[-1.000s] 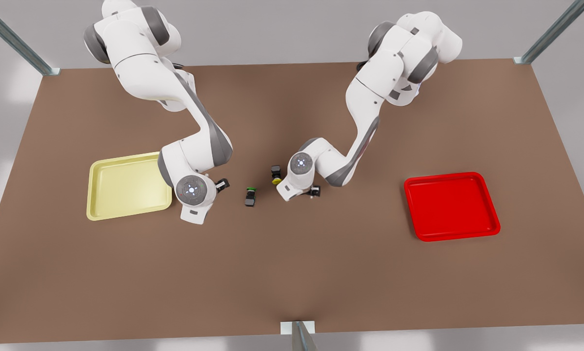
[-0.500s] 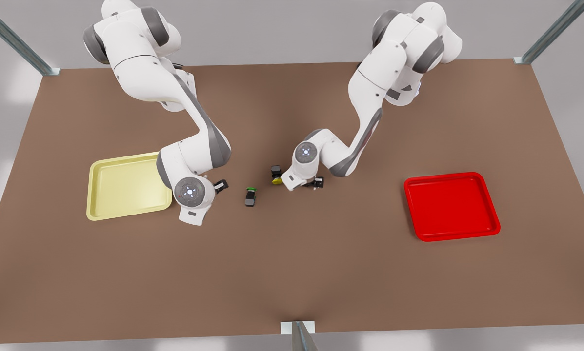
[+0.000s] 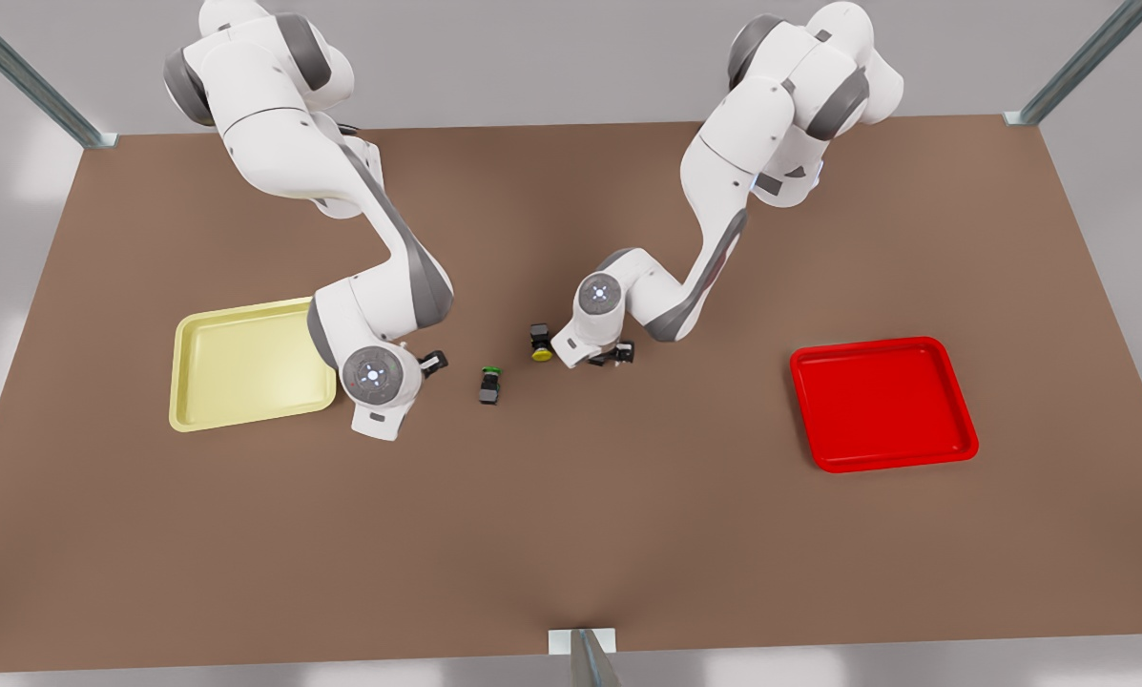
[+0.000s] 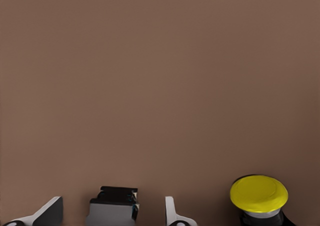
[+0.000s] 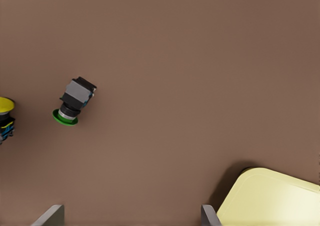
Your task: Place the switches on the corresponding trays according to their colors
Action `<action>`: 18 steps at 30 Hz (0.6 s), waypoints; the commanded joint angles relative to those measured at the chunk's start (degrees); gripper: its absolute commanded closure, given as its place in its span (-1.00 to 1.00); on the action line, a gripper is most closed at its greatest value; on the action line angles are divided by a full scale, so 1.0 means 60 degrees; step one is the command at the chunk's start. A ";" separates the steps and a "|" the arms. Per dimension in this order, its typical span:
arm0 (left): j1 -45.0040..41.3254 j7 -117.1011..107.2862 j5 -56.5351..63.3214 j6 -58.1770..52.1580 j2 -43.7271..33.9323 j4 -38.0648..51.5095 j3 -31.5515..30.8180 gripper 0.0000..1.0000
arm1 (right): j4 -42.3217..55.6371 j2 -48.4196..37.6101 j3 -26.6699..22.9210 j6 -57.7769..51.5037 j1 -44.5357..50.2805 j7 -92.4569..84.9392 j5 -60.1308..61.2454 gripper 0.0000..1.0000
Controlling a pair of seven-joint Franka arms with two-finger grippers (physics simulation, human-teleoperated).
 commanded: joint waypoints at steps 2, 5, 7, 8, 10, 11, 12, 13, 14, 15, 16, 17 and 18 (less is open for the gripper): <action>0.0009 0.0000 0.0004 0.0000 0.0005 0.0000 0.0000 -0.44 | 0.0000 0.0014 0.0008 0.0001 -0.0003 0.0000 0.0000 -1.00; 0.0009 0.0000 0.0004 0.0015 0.0005 0.0000 0.0000 -0.35 | -0.0014 0.0014 -0.0007 0.0001 -0.0003 0.0000 0.0000 -1.00; 0.0009 0.0000 0.0004 0.0015 0.0020 0.0000 0.0000 -0.36 | 0.0000 0.0014 0.0008 0.0001 -0.0003 0.0000 0.0000 -1.00; 0.0009 0.0000 0.0004 0.0015 0.0020 0.0000 0.0000 -0.36 | 0.0000 0.0014 0.0008 0.0001 -0.0003 0.0000 0.0000 -1.00; -0.0006 0.0000 -0.0011 0.0015 0.0020 0.0000 0.0000 -0.35 | 0.0000 0.0014 -0.0006 0.0001 -0.0003 0.0000 0.0000 -1.00; -0.0006 -0.0015 -0.0011 0.0015 0.0020 0.0000 0.0000 -0.33 | 0.0000 0.0014 0.0008 0.0001 -0.0003 0.0000 0.0000 -1.00; -0.0006 -0.0103 -0.0011 0.0015 0.0005 0.0000 0.0000 -0.29 | 0.0000 0.0014 0.0008 0.0001 -0.0003 0.0000 0.0000 -1.00; -0.0006 -0.0118 -0.0011 0.0015 0.0005 0.0000 0.0000 -0.29 | 0.0000 0.0014 0.0008 0.0016 -0.0003 0.0000 0.0000 -1.00; -0.0006 -0.0103 -0.0011 0.0015 -0.0010 0.0000 0.0000 -0.29 | 0.0000 0.0014 0.0008 0.0016 -0.0003 0.0000 0.0000 -1.00; -0.0006 -0.0103 0.0004 0.0000 -0.0039 0.0000 0.0000 -0.29 | 0.0000 0.0014 0.0008 0.0001 -0.0003 0.0000 0.0000 -1.00; -0.0006 -0.0103 0.0004 0.0000 -0.0054 -0.0015 0.0000 -0.29 | 0.0000 0.0014 0.0008 0.0001 -0.0003 0.0000 0.0000 -1.00; 0.0009 -0.0103 0.0004 0.0000 -0.0068 -0.0015 0.0000 -0.29 | 0.0000 0.0014 0.0008 0.0001 -0.0003 0.0000 0.0000 -1.00; 0.0009 -0.0103 0.0004 -0.0015 -0.0083 -0.0073 0.0000 -0.28 | 0.0000 0.0014 -0.0007 0.0001 -0.0003 0.0000 0.0000 -1.00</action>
